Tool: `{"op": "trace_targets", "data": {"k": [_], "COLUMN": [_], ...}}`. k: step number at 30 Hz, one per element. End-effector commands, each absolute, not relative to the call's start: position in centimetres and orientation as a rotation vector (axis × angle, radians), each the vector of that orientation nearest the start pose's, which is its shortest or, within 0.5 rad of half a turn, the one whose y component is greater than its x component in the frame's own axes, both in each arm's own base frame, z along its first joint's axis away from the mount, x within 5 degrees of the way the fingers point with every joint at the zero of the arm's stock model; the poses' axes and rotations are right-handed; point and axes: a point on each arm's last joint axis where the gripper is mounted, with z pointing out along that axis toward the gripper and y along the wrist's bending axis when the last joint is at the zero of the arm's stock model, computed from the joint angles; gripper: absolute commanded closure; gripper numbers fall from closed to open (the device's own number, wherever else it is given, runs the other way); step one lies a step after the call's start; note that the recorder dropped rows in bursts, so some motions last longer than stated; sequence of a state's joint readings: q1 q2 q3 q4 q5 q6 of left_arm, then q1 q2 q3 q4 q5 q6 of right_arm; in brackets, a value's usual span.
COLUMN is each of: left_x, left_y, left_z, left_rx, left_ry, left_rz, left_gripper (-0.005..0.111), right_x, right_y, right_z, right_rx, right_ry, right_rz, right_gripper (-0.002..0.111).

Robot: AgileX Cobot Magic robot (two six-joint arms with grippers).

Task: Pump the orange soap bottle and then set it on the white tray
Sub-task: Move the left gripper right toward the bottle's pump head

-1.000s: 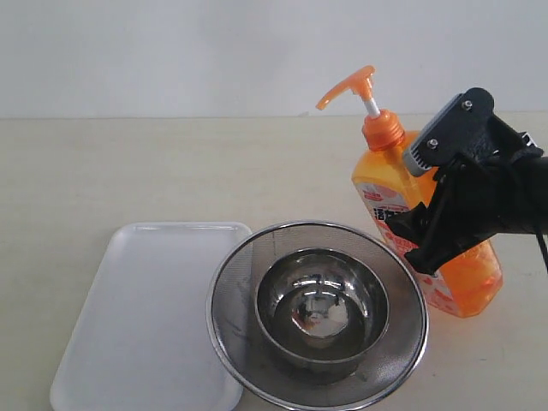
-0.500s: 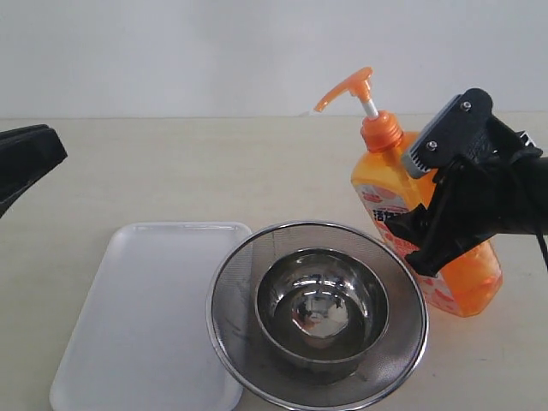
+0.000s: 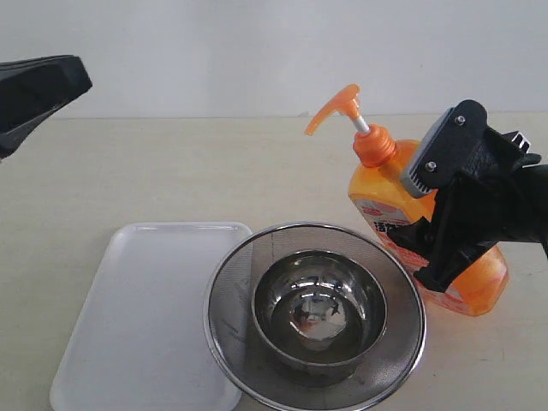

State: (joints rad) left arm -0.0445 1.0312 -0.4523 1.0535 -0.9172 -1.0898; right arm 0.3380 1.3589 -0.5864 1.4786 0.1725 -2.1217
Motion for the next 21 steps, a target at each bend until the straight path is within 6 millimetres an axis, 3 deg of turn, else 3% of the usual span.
{"op": "trace_targets", "data": {"k": [1,9,16,21], "left_x": [20.5,23.7,25.6,26.9], "left_y": [-9.0,-14.9,-18.3,-20.3], "left_z": [29.8,31.4,32.7,31.9], "left_rx": [0.599,0.764,0.8,0.848], "left_ry": [1.575,1.583,1.586,1.643], "left_rz": [-0.92,-0.946,-0.897,-0.942], "left_gripper": [0.102,0.102,0.102,0.102], "right_x": [23.2,23.0,22.9,22.2], "right_y": [9.7,10.1,10.2,9.4], "right_z": [20.3,20.3,20.3,19.1], "right_rx": [-1.158,-1.179,-1.222,-1.222], "right_ry": [1.959,1.945,1.926,1.979], "right_rz": [0.04,0.09,0.089,0.039], "right_gripper": [0.108,0.108,0.108,0.108]}}
